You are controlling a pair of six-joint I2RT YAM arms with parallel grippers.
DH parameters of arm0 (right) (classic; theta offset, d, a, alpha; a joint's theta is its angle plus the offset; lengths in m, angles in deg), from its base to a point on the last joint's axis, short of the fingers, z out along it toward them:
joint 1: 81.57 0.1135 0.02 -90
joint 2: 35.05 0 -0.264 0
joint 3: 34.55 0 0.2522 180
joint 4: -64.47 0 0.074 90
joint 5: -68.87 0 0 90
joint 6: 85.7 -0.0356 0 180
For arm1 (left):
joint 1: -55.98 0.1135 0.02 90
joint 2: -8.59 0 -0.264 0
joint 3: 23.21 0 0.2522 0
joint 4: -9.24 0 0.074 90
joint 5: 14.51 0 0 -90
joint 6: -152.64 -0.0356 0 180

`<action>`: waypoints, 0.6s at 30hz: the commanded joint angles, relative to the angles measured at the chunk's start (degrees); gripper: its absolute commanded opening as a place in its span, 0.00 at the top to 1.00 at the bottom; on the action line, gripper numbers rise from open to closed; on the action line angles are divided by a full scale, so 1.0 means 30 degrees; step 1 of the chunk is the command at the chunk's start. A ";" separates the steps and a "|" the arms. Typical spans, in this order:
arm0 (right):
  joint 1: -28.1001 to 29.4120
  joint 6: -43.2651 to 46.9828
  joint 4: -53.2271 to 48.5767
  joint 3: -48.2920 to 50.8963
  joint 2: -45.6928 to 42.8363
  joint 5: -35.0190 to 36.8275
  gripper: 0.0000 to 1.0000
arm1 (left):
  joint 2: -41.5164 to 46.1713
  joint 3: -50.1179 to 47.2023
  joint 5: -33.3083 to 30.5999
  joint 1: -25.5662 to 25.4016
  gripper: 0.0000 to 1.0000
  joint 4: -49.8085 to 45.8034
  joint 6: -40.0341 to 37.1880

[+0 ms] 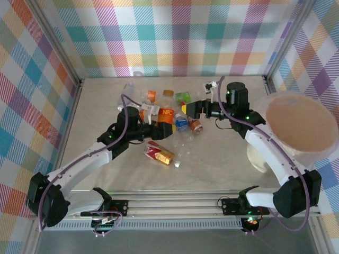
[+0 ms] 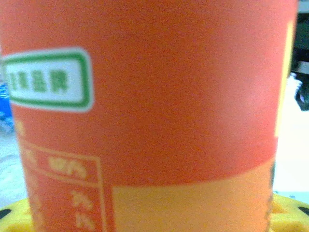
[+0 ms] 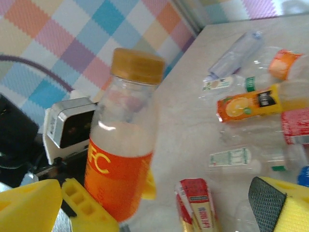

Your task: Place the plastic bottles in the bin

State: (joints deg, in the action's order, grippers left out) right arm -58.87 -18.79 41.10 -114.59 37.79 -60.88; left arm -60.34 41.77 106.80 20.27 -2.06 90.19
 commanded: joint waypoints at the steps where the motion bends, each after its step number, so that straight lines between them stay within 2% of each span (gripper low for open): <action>1: 0.0436 0.0490 0.0184 -0.1001 0.0059 -0.1970 0.00 | -0.0733 0.1095 0.2217 -0.0700 0.52 0.2430 -0.0729; 8: 0.1218 0.1005 0.0274 -0.1316 0.0369 -0.1630 0.00 | -0.2155 0.1935 0.3791 -0.1593 0.52 0.3885 -0.0832; 11: 0.1311 0.0453 0.0861 -0.1384 0.0728 -0.2382 0.01 | -0.2451 0.2042 0.4122 -0.1714 0.54 0.4272 -0.0851; 13: 0.1336 -0.0011 0.1120 -0.1512 0.0940 -0.2979 0.07 | -0.2517 0.2057 0.4066 -0.1732 0.54 0.4306 -0.0863; 18: 0.1340 -0.0272 0.1274 -0.1520 0.0843 -0.2510 0.33 | -0.2600 0.2053 0.3712 -0.1750 0.53 0.4061 -0.0949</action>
State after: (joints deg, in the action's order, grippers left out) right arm -55.25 -19.45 42.59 -117.32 40.74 -66.87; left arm -67.90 46.06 117.20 15.82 8.04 88.38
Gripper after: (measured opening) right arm 0.714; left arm 0.585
